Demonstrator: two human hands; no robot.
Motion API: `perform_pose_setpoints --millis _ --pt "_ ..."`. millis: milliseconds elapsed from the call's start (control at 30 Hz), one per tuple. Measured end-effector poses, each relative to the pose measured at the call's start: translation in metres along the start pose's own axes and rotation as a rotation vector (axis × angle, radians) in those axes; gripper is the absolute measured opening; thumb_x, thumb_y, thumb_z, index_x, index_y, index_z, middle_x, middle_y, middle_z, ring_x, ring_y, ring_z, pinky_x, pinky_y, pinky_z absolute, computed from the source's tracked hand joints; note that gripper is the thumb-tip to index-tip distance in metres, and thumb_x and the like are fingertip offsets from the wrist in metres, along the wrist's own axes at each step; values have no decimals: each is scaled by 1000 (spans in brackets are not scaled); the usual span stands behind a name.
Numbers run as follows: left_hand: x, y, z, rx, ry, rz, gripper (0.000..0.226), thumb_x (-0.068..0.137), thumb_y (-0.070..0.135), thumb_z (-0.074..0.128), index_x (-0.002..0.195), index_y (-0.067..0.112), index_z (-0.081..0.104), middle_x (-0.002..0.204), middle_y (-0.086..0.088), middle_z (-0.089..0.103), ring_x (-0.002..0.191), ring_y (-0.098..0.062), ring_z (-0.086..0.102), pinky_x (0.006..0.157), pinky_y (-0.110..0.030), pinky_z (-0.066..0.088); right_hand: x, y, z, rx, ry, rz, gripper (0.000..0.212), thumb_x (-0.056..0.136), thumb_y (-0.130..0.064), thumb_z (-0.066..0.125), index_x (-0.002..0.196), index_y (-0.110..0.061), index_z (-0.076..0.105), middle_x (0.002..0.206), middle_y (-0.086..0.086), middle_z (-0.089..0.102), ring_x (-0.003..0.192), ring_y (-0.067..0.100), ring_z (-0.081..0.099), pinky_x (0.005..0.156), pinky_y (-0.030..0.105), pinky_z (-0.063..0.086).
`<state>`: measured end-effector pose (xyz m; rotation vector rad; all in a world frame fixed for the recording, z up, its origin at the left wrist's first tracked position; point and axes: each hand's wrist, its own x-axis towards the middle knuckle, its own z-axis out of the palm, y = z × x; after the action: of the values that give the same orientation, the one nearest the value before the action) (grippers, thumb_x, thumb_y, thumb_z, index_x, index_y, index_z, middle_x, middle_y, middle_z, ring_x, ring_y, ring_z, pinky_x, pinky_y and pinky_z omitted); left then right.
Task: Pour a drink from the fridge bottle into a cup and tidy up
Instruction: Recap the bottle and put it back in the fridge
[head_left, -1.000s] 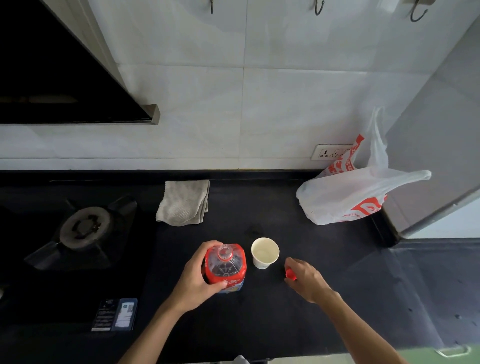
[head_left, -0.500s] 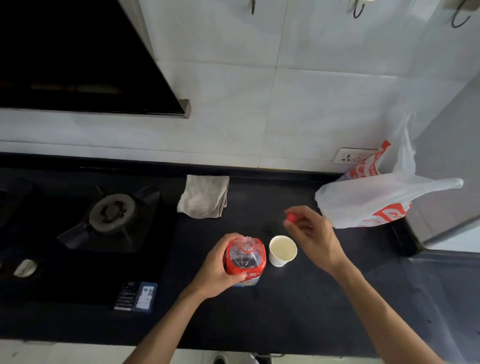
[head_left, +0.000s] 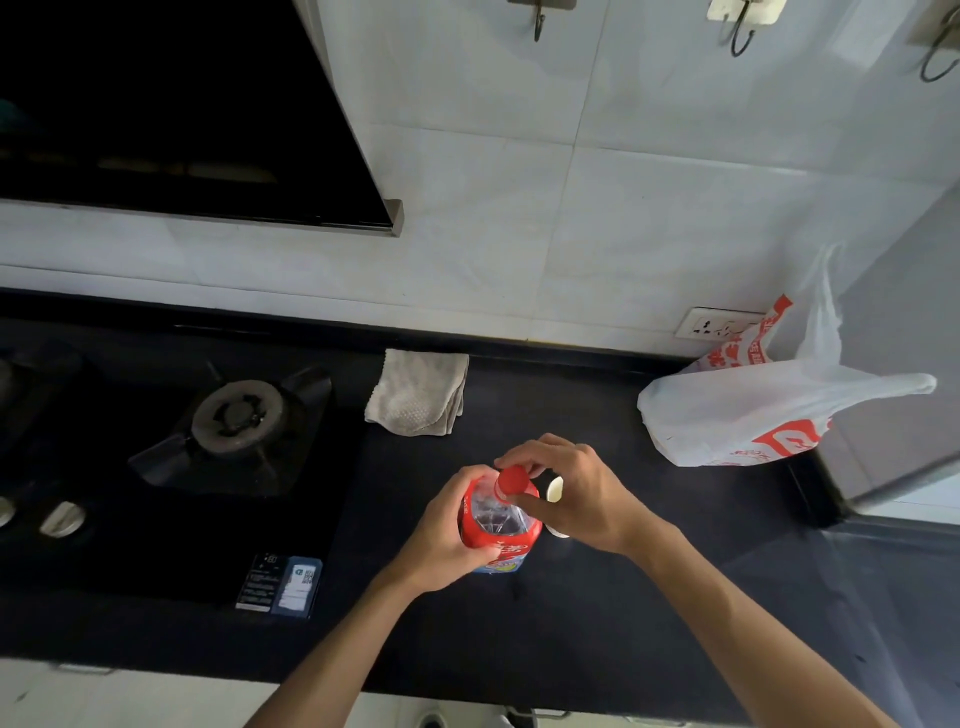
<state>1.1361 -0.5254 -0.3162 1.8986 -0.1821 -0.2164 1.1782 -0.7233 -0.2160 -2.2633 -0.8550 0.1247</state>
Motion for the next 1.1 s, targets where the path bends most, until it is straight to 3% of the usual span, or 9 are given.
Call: perform_pose_setpoints --millis 133,300,467,733,900,1100 --pt "0 -3 0 6 -1 1 81 69 12 83 134 34 41 130 9 54 124 -15 56 95 -34 57 6 -7 -10 -114 -88 -110 31 89 -20 72 119 -15 68 113 -4 69 101 5 61 86 18 53" --pt "0 -3 0 8 2 -13 82 68 14 83 136 30 41 129 8 55 123 -14 57 97 -36 56 16 -16 -22 -277 -221 -214 24 94 -17 65 117 -14 66 113 0 66 98 16 64 81 30 56" --pt "0 -2 1 -5 12 -18 81 67 11 83 134 31 43 126 8 58 121 -13 59 95 -37 57 29 -30 -23 -539 -398 -348 28 93 -16 66 121 -11 64 116 6 68 106 23 61 89 34 52" --pt "-3 -1 1 9 14 -26 80 67 16 84 133 31 42 126 7 58 120 -13 60 94 -37 58 37 -33 -24 -649 -492 -338 27 93 -13 63 120 -11 61 110 6 66 99 27 64 82 39 56" --pt "-3 0 1 12 16 -7 79 67 12 83 132 32 42 126 8 57 120 -13 59 94 -36 57 36 -33 -21 -659 -430 -319 27 101 -29 52 114 -9 63 102 6 64 93 24 61 77 32 49" --pt "-4 -1 0 22 6 -5 81 68 11 82 134 35 41 129 11 53 123 -13 56 96 -38 56 40 -32 -15 -813 -368 -172 56 97 -60 41 102 -10 65 86 3 64 73 20 57 64 30 47"
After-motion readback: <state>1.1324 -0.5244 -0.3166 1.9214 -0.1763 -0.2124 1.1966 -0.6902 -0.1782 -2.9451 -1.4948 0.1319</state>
